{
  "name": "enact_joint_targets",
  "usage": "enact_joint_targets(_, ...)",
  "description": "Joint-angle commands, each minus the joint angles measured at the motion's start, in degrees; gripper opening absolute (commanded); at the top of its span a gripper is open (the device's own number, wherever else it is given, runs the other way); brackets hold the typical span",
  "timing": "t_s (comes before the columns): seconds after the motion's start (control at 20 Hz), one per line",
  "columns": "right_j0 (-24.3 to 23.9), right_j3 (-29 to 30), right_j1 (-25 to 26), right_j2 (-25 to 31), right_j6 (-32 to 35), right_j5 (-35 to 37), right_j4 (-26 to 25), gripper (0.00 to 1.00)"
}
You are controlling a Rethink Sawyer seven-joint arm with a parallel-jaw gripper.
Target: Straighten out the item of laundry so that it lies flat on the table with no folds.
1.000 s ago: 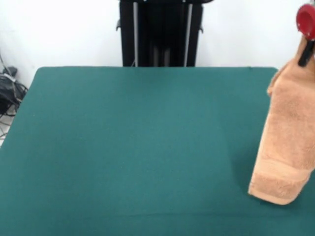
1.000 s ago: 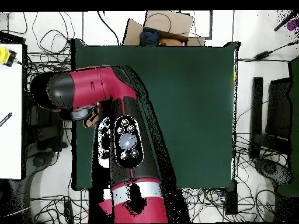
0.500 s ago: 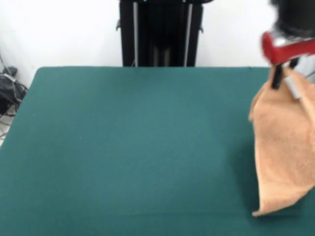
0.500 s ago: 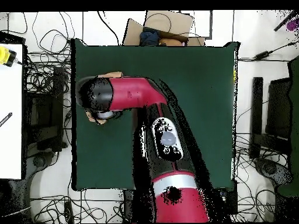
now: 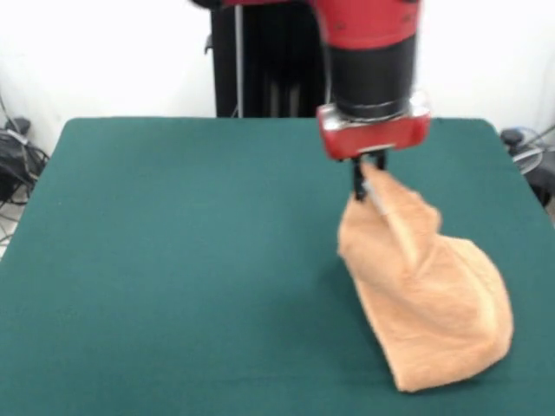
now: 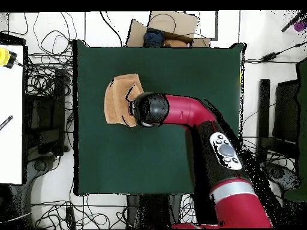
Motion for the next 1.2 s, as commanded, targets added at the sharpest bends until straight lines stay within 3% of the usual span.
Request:
enact_joint_targets(0.05, -2.3, 6.1, 2.4, 6.9, -12.0, 1.3, -5.2, 0.0)
enact_joint_targets(0.65, -8.2, 0.7, 8.8, 12.4, -15.4, 8.4, -10.7, 0.0)
enact_joint_targets(1.15, -12.8, 5.8, 7.7, 13.4, -10.4, 1.7, -14.4, 0.0)
enact_joint_targets(1.2, -12.9, 6.0, 7.6, 13.7, -9.6, 1.4, -14.8, 1.0)
